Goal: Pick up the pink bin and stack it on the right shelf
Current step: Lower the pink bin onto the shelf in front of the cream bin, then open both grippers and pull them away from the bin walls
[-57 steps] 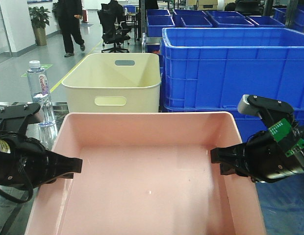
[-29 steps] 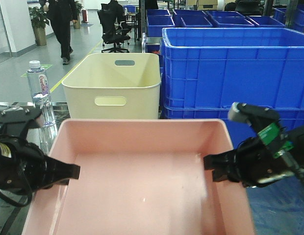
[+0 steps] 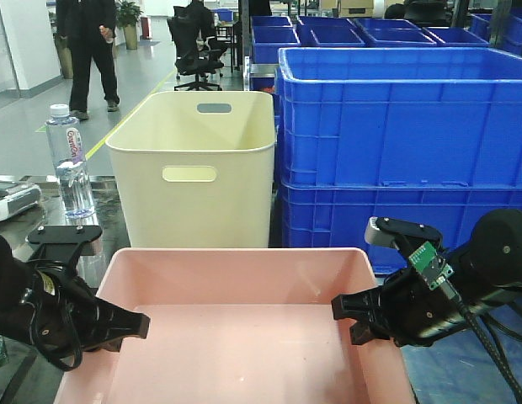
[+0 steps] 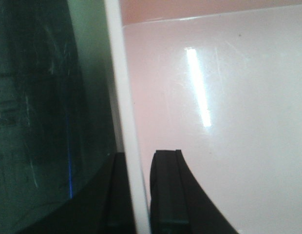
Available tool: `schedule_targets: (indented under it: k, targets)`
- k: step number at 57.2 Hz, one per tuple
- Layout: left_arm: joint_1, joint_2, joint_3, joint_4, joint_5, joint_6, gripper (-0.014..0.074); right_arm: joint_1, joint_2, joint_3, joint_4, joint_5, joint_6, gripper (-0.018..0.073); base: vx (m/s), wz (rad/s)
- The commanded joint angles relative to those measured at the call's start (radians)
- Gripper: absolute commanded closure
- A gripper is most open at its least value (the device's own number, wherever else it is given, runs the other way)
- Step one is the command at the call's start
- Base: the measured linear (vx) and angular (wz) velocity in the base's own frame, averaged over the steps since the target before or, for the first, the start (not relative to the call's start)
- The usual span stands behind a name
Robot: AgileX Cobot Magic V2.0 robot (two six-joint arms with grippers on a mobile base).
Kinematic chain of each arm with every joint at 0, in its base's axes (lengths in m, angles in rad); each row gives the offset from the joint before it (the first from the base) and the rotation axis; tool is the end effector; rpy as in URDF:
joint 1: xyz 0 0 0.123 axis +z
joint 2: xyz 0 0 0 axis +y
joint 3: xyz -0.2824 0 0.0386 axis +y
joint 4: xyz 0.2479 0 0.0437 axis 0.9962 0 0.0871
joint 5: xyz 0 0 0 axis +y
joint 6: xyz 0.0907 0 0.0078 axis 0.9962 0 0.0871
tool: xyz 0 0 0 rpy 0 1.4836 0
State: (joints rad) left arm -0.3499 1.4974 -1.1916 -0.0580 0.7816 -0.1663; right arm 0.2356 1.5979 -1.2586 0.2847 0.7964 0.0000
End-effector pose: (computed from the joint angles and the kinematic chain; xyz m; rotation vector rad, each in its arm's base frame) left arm 0.2960 -0.1120 0.2979 0.1998 2.5833 -0.2603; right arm 0.3268 0.0973 0.2865 -0.1183 2.6226 0.4183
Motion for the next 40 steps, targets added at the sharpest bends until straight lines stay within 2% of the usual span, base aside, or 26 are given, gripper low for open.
schedule_targets:
  k: [1,7,18,22,29,40]
  targets:
    - [0.001,-0.039,-0.029,0.035,-0.089,0.001,0.0539,-0.007,-0.036,-0.035,0.028,-0.054,-0.013,0.0462,0.0,0.0]
    - [0.001,-0.039,-0.029,0.035,-0.095,0.001,0.0462,-0.007,-0.036,-0.035,0.028,-0.068,-0.013,0.0377,0.0,0.0]
    - [0.001,-0.04,-0.029,0.034,-0.1,0.001,0.0263,-0.007,-0.036,-0.035,0.029,-0.076,-0.013,0.0164,0.0,0.0]
    - [0.001,-0.041,-0.031,0.034,-0.101,0.001,0.0205,-0.007,-0.037,-0.035,0.029,-0.079,-0.013,0.0113,0.0,0.0]
    - [0.001,-0.045,-0.032,0.034,-0.108,0.0,0.0147,-0.007,-0.041,-0.035,0.029,-0.09,-0.017,0.0096,0.0,0.0]
    - [0.001,-0.128,-0.032,0.038,-0.201,0.01,0.0171,-0.007,-0.116,-0.035,0.027,-0.126,-0.018,0.0172,0.0,0.0]
